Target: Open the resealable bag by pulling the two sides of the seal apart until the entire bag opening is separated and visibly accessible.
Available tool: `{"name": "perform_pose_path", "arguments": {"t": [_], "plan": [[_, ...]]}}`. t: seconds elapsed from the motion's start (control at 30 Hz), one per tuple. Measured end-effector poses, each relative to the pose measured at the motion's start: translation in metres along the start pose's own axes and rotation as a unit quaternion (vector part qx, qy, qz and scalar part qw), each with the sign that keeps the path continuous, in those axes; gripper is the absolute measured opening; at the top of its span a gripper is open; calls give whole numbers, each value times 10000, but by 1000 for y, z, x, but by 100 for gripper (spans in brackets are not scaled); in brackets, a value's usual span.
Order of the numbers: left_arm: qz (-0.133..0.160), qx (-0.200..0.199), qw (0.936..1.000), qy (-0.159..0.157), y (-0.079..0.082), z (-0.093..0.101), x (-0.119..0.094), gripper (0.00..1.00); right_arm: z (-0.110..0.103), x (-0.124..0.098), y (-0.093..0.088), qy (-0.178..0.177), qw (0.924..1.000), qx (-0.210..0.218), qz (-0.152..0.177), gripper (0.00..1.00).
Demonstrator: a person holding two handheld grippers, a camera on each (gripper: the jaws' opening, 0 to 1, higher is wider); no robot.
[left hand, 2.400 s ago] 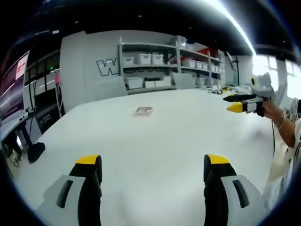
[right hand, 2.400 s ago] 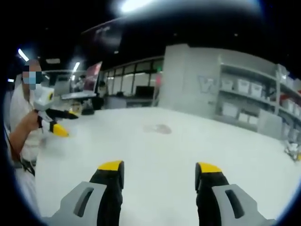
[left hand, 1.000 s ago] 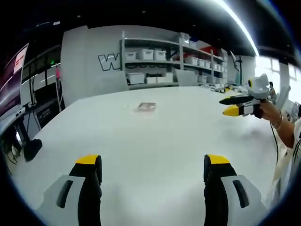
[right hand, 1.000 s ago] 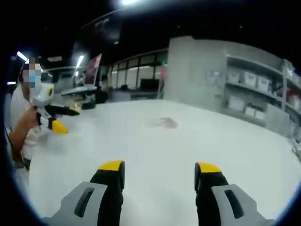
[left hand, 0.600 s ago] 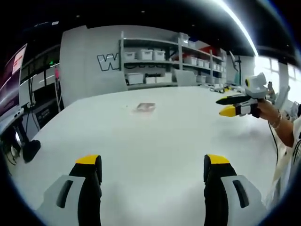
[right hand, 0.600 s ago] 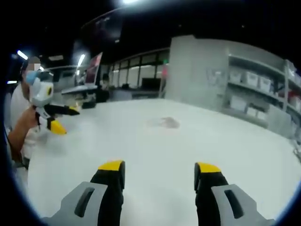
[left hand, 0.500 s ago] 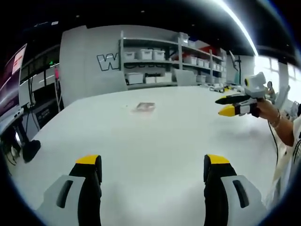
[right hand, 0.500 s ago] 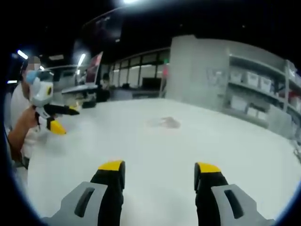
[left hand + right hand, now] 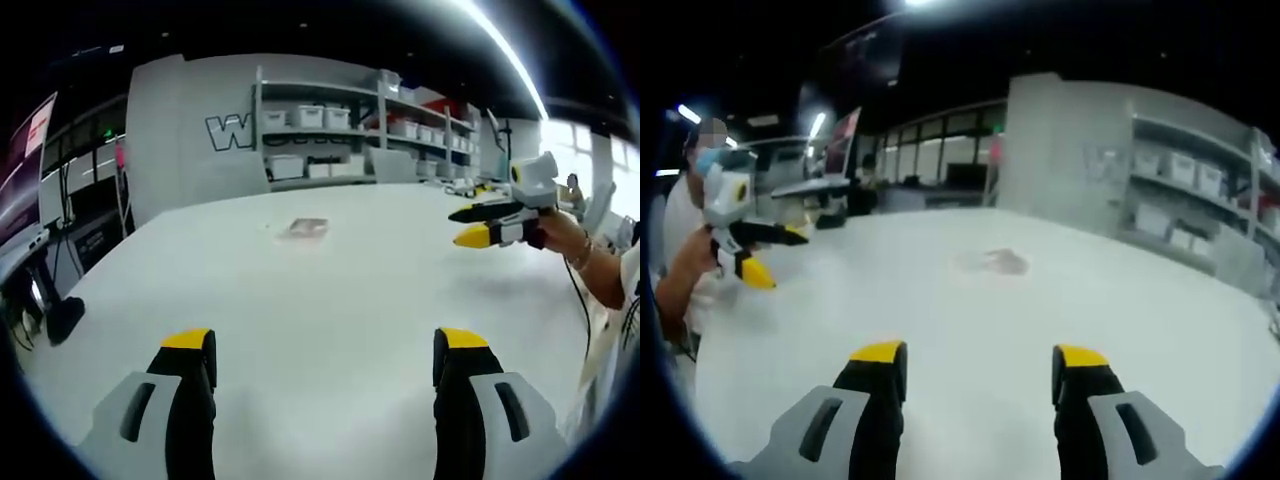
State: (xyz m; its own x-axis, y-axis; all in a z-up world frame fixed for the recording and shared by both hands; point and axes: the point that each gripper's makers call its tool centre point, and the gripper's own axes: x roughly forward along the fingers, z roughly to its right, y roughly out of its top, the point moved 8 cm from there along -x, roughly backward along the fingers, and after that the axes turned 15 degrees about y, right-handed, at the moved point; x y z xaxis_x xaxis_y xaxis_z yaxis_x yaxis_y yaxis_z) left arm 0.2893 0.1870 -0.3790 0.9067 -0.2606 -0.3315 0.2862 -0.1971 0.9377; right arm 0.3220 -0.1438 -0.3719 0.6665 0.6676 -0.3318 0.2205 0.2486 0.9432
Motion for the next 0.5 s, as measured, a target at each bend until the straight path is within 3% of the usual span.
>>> {"name": "perform_pose_path", "arguments": {"t": [0.5], "plan": [[8,18,10000,-24,0,1,-1,88,3,12,0,62,10000,50,-32,56]]}}
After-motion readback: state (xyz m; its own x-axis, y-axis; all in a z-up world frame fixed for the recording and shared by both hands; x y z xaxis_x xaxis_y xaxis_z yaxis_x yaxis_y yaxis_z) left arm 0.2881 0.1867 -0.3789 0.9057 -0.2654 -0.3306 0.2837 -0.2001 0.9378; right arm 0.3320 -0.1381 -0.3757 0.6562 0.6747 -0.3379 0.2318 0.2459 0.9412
